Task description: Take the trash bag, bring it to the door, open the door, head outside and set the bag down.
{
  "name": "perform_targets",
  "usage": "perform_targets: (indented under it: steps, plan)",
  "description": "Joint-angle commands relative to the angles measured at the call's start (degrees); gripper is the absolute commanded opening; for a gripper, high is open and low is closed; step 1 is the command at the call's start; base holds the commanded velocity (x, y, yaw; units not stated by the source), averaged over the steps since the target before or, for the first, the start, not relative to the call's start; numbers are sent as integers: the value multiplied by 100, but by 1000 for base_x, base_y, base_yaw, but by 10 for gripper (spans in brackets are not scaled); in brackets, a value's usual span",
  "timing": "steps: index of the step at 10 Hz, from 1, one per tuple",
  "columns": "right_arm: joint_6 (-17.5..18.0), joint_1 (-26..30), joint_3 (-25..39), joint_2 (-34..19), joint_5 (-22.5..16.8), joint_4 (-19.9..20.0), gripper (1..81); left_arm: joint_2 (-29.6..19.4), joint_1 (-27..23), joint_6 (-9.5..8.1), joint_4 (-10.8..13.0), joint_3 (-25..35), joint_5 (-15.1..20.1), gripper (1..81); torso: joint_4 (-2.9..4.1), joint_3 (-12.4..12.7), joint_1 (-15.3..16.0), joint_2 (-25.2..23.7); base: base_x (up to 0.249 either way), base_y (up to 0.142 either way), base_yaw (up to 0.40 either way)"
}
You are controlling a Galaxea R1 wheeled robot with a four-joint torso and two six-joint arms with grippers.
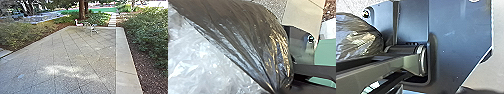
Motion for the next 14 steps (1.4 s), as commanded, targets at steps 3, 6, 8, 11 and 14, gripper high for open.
perform_targets:
  steps: [3,6,8,11,14]
  plan:
    - [-11,98,16,36,-301,-26,811,-1350,-1215,-844,-37,1043,631,10,2,-365,2,2,0,0,0]
    - [-2,72,16,28,-301,-18,811,-1553,-1909,-1136,-72,946,1187,10,2,-549,5,6,0,0,0]
    - [-2,63,16,37,-301,-9,811,-1659,-2358,-1145,-248,788,1644,10,2,-547,7,9,0,0,0]
    - [-2,63,16,37,-301,-9,811,-1703,-2947,-1145,-380,489,2233,10,2,-551,9,11,0,0,0]
    - [-2,28,16,28,-301,-9,811,-1720,-3650,-1162,-555,121,2916,10,2,-551,11,13,0,0,0]
